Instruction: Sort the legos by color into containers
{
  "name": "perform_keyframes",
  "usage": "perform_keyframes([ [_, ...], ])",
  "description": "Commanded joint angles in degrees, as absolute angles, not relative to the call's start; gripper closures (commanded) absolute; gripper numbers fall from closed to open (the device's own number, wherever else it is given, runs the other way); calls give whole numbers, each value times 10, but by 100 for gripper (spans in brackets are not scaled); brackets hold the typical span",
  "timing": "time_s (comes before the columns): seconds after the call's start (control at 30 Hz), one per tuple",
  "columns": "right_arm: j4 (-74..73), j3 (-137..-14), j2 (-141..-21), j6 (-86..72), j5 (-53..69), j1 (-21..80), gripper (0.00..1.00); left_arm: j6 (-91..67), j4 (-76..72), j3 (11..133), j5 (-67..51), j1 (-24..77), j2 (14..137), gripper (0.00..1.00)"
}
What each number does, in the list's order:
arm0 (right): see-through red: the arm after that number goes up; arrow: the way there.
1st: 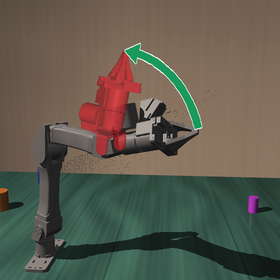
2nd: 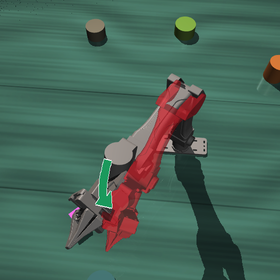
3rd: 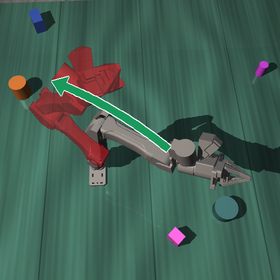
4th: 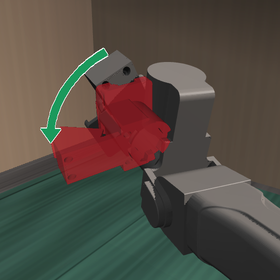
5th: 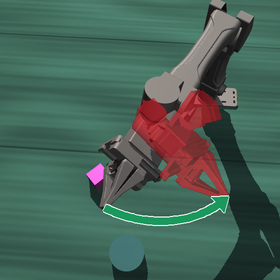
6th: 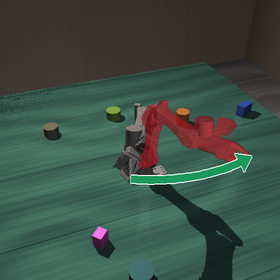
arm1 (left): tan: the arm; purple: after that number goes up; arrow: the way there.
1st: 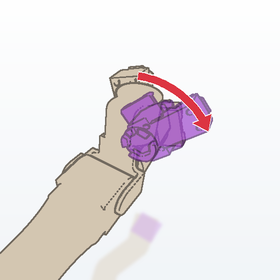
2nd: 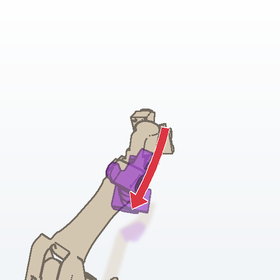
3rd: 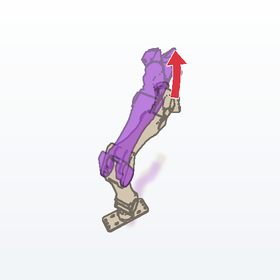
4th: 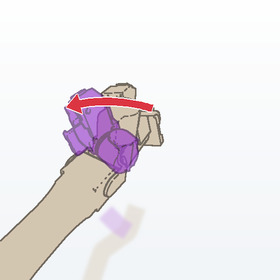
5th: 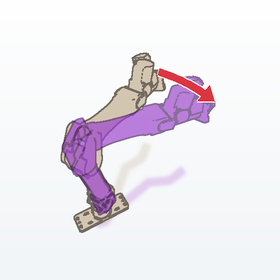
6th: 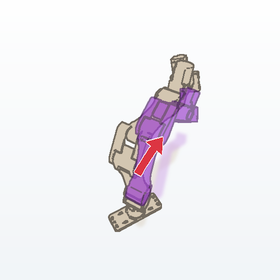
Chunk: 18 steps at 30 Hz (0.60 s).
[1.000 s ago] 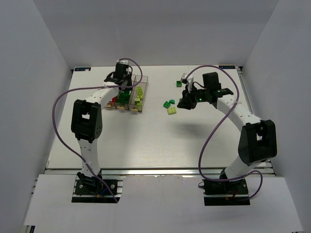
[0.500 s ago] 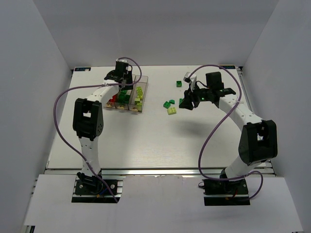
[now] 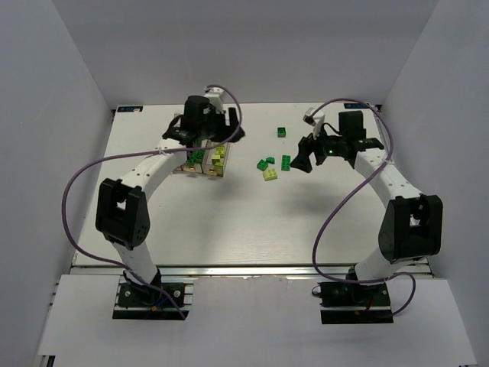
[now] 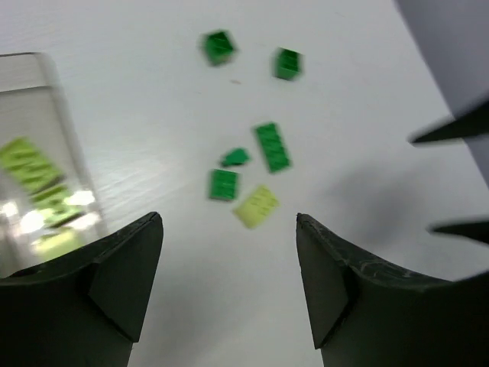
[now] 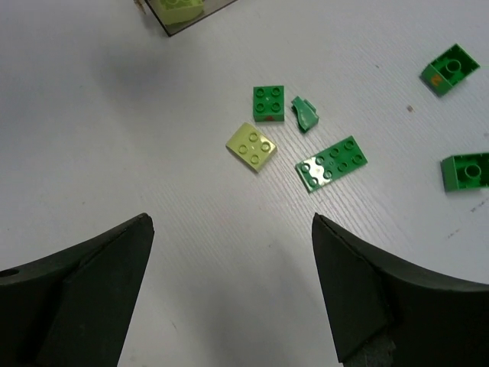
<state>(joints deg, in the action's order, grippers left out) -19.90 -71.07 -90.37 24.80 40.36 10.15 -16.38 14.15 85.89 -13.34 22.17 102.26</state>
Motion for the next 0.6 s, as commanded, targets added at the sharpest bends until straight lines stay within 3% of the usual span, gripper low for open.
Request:
perform_keyframes([
  [0.0, -226, -729, -883, 247, 464, 63, 12, -147, 100, 825, -250, 274, 1001, 20],
  [0.17, -283, -720, -854, 319, 518, 24, 17, -129, 60, 827, -278, 333, 1033, 19],
  [0.57, -282, -658, -802, 326, 549, -37, 21, -60, 60, 943, -243, 388, 1176, 19],
])
